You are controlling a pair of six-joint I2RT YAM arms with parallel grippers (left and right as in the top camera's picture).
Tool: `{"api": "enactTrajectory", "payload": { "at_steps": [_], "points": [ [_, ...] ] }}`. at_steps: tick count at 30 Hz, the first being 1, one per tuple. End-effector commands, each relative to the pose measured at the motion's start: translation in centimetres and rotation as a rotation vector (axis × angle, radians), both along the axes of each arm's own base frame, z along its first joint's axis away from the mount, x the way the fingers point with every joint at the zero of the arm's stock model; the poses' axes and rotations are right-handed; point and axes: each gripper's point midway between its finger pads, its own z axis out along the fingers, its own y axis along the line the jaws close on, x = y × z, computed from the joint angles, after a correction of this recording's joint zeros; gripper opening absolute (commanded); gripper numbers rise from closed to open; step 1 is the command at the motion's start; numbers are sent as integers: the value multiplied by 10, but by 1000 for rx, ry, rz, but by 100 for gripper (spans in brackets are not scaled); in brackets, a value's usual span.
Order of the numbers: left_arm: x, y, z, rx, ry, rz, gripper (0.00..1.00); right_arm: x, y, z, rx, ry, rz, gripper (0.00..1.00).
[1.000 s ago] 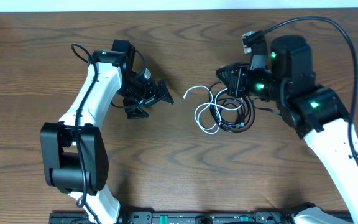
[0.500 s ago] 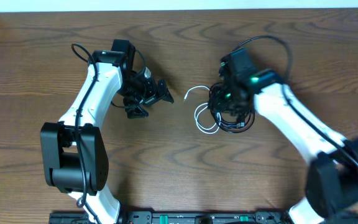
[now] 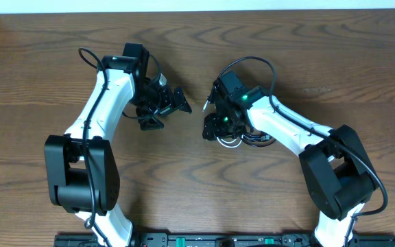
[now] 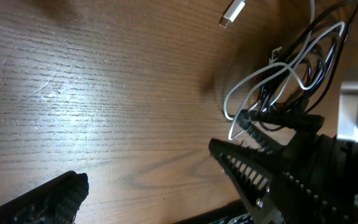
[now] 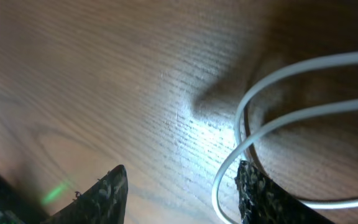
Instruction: Untangle cables
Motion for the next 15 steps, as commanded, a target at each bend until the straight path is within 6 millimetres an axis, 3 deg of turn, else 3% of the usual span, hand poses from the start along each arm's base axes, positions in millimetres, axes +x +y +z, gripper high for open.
{"api": "enactTrajectory", "payload": {
  "at_steps": [1, 4, 8, 13, 15],
  "points": [
    [-2, 1, -5, 15, 13, -5, 99, 8, -15, -10, -116, -60, -4, 51],
    [-2, 1, -5, 15, 13, -5, 99, 3, -19, -18, -159, -53, 12, 47],
    [-1, 1, -5, 14, 9, -5, 99, -4, -13, -19, -150, -37, 32, 25],
    [-1, 1, -5, 14, 5, -5, 99, -18, 17, -6, 10, 28, 79, 1],
    [-1, 1, -5, 14, 5, -5, 99, -20, 25, 2, 69, 54, 89, 1]
  ]
}}
